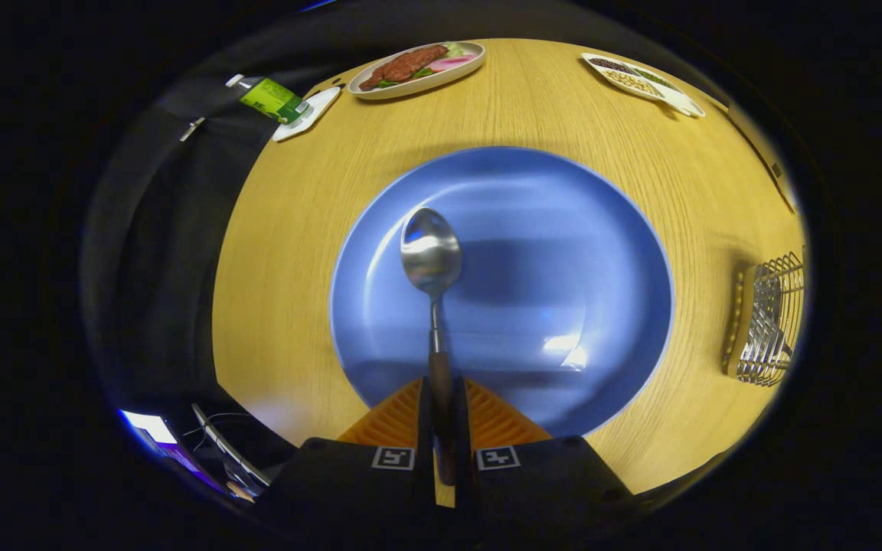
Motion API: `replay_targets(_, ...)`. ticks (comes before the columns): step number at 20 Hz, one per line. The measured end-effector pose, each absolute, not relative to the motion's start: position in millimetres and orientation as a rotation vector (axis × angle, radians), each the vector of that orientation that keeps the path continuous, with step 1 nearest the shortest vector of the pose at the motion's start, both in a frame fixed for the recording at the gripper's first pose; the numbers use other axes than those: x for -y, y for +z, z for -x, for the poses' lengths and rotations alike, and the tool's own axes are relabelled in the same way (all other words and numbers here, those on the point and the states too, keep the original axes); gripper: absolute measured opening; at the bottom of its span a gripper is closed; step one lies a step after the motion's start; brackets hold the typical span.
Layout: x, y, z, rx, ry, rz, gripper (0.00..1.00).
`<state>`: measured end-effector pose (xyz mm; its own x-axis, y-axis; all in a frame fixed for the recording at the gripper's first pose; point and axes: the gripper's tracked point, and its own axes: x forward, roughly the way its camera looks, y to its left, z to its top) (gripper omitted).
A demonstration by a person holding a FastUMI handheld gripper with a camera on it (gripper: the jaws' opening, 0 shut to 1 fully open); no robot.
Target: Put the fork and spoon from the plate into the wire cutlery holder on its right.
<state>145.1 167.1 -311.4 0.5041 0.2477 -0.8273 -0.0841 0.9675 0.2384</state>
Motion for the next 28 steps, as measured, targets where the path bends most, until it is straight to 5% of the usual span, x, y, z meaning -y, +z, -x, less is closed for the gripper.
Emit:
replay_targets(9,-165.9,-283.8,-118.0,-0.989,0.379,-0.142,0.08)
replay_targets(22,-62.8,-152.2,-56.5,-0.932,0.405,-0.177,0.08)
replay_targets(28,10.1,-132.3,-30.7,-1.062,0.363,-0.095,0.08)
